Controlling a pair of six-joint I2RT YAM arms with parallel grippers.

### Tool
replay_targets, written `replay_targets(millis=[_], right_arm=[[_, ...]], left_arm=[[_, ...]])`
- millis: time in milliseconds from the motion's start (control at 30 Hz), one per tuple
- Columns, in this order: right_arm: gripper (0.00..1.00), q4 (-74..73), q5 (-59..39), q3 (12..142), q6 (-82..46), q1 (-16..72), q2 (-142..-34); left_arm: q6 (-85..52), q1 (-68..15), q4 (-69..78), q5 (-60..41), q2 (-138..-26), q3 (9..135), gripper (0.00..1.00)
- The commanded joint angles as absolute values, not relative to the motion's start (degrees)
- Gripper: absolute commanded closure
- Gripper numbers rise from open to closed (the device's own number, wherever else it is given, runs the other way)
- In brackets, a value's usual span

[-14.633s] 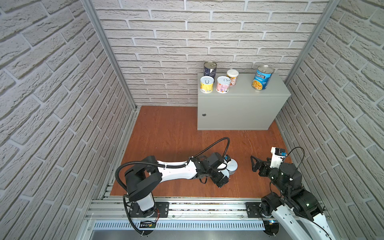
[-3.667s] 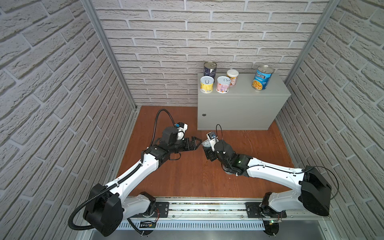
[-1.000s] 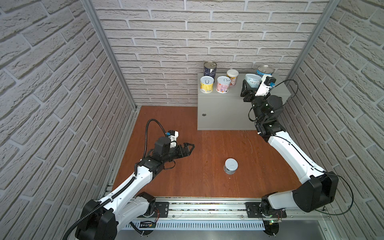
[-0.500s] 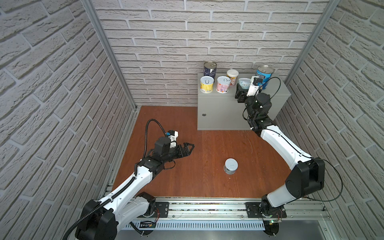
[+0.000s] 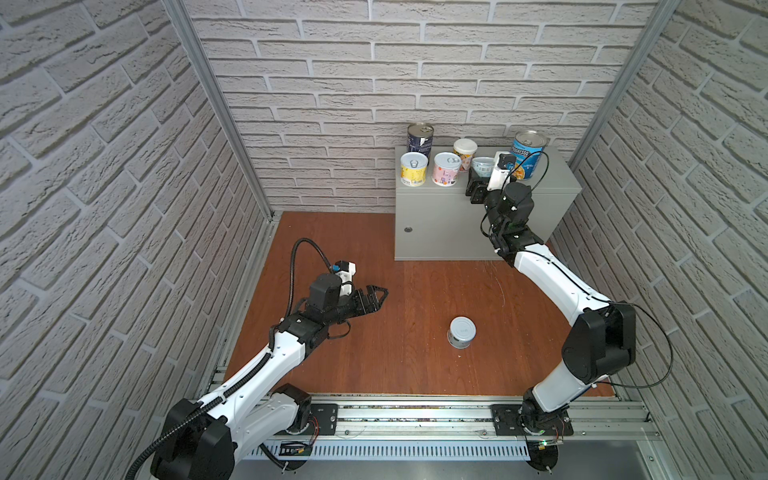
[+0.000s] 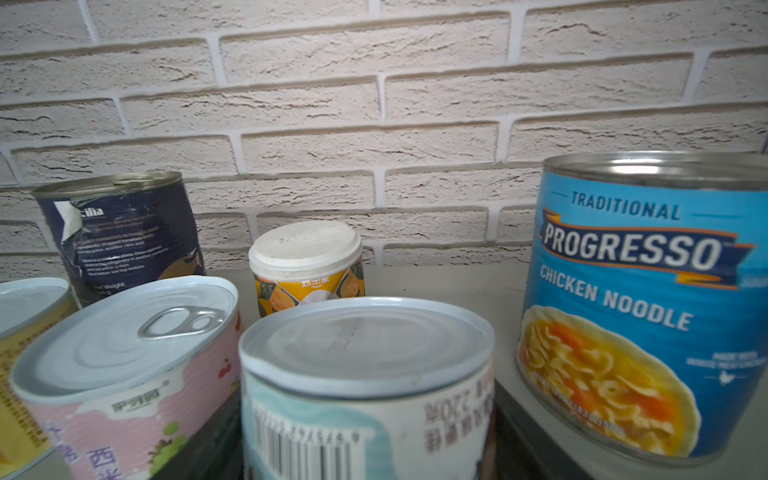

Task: Place and organize the canned foods onto the counter
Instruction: 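Lower the can onto the cabinet top beside the pink can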

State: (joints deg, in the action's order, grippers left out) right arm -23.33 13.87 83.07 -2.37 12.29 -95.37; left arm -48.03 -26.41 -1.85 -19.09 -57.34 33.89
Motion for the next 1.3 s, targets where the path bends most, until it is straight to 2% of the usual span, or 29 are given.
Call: replay_targets(millis=[0,233,867,1100,1267], right_arm=[[0.37,-30.2,15.0,86.6,-0.7,11.9,-95.4],[0.37,-32.7,20.6,86.7,0.9,11.8,-97.9],[0.32,-31.8,19.5,93.3,-1.2,9.6,-107.1],[0.08,-31.0,17.9,90.3,-3.9,9.6,-105.1],[0.03,-30.6,15.4,87.1,-4.2,9.5,-101.9]], left_arm=[[-46.9,-25.9,-1.1,-18.2,-57.6,34.1,0.02],[-47.2,-25.9,-1.9,-18.0,-58.2,34.8,0.02],[-48.1,-25.9,-5.7,-17.9,-58.5,37.4,0.02],[-48.1,-25.8,-5.6,-18.7,-57.9,36.9,0.02],[-48.3,-25.8,-5.3,-18.9,-57.1,36.2,0.02]])
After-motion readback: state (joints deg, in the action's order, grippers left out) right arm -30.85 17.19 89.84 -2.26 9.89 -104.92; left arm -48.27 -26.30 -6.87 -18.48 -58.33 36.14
